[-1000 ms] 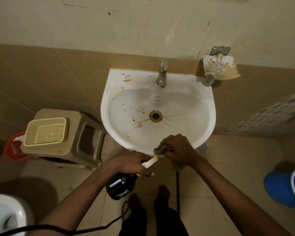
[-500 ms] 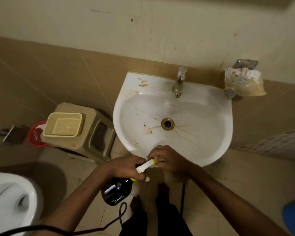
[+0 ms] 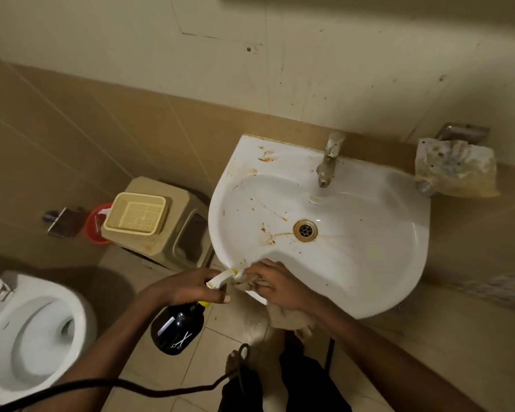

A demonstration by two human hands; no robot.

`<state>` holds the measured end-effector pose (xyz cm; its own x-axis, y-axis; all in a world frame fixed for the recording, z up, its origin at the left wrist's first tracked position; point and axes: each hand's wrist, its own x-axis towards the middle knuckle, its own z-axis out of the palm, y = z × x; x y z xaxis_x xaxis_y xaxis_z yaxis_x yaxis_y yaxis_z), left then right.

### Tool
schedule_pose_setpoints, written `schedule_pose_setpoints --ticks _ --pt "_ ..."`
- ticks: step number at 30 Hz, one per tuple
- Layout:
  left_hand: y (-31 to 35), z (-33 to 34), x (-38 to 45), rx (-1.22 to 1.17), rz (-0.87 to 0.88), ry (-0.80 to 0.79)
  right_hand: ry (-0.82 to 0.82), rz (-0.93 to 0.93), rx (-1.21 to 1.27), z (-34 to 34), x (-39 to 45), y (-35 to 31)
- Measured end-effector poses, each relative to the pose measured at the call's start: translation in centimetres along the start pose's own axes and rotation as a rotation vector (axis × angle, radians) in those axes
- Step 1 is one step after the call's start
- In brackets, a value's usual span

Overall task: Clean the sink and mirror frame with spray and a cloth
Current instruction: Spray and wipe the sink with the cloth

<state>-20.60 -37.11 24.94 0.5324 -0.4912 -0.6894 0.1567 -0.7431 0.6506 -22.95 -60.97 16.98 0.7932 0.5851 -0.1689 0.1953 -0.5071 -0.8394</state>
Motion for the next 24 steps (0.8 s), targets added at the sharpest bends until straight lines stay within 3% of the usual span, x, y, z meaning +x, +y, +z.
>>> schedule_pose_setpoints --ticks 8,15,21,24 --pt "0.5 -1.5 0.0 -0.006 -0.001 0.020 0.024 0.031 -0.031 -1.0 -4.1 1.4" --pt "0.6 -2.3 0.7 -0.085 0.081 0.072 0.277 0.178 0.061 2.2 5.1 -2.9" --pt "-0.3 -2.2 0.1 -0.044 0.148 0.060 0.227 0.182 -0.016 1.8 -0.9 -2.8" --pt "-1.1 -1.7 -0.3 -0.050 0.144 0.065 0.244 0.198 -0.004 2.2 0.5 -2.6"
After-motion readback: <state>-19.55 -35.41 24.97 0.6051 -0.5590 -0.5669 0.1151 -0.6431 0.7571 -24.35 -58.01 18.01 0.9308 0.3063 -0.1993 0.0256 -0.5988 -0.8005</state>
